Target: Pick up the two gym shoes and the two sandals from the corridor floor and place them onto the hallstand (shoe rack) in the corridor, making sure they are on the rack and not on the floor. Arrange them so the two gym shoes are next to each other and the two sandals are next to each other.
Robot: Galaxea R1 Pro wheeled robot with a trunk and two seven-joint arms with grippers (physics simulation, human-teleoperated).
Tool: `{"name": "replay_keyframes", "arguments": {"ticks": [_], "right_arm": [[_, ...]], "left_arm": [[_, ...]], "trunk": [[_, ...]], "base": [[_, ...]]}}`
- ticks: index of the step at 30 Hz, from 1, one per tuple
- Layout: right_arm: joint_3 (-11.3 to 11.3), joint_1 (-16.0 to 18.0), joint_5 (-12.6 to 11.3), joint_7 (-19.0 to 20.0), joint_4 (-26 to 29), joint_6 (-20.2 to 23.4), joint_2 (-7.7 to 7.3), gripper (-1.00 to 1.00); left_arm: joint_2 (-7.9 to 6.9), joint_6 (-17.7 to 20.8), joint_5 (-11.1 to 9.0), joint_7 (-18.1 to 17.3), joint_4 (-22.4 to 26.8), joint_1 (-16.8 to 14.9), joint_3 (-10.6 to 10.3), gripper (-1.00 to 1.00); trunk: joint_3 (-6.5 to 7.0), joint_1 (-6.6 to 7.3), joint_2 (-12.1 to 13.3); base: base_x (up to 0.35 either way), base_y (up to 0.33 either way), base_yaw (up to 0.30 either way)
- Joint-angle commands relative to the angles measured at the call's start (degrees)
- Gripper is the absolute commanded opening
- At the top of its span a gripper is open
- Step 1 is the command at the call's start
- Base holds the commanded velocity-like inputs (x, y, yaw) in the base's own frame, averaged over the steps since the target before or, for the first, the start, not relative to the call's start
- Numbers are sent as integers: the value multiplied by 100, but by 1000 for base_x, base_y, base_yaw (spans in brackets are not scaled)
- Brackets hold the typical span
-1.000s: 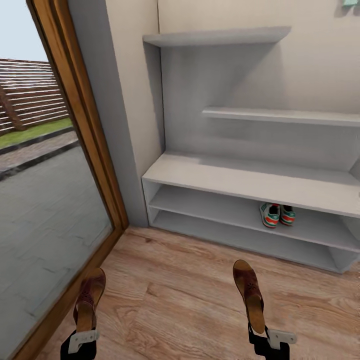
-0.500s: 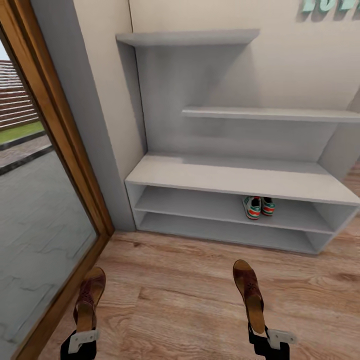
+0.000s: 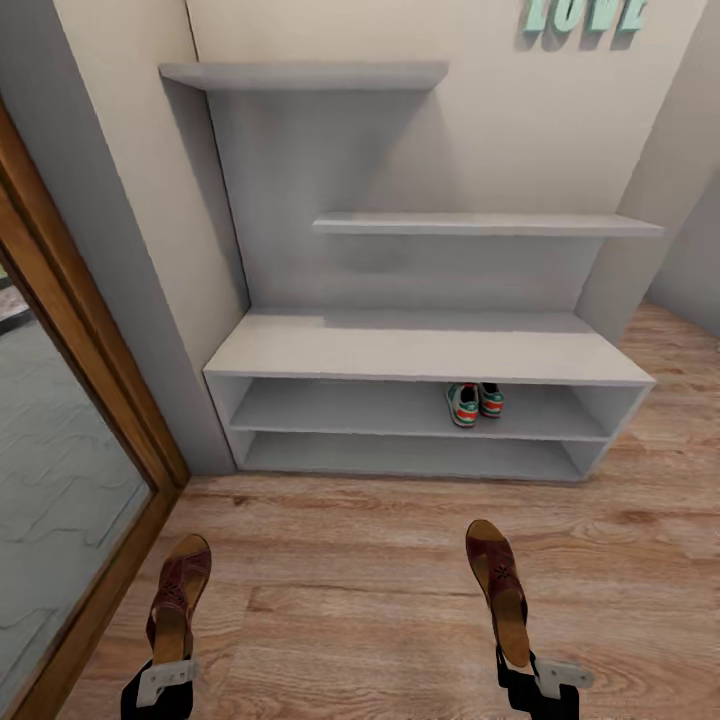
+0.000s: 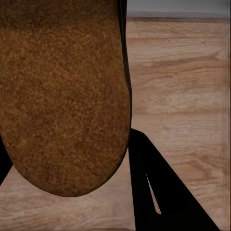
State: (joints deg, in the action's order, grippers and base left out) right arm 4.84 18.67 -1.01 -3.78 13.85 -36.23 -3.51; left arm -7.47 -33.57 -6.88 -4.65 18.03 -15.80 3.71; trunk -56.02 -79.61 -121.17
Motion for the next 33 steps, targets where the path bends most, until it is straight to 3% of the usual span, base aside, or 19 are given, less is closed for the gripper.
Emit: {"name": "replay_keyframes", "arguments": {"ticks": [1,8,33], "right_arm": [[8,5,-30,11,-5,-16,3,-100],[-5,5,1,23,0,-10,14,-100],[-4,5,10,25,4,-7,19,-100]], "left_arm": [[0,-9,-41,-45,-1,-2,15,-100],[0,-9,-41,-45,-1,-2,15,-100],[11,67,-11,4,1,-16,17,-100]], "trunk": [[-4,1,-2],[-4,1,-2],[-4,1,-2]], "base": [[0,0,-265],[0,0,-202],[0,0,-7]]}}
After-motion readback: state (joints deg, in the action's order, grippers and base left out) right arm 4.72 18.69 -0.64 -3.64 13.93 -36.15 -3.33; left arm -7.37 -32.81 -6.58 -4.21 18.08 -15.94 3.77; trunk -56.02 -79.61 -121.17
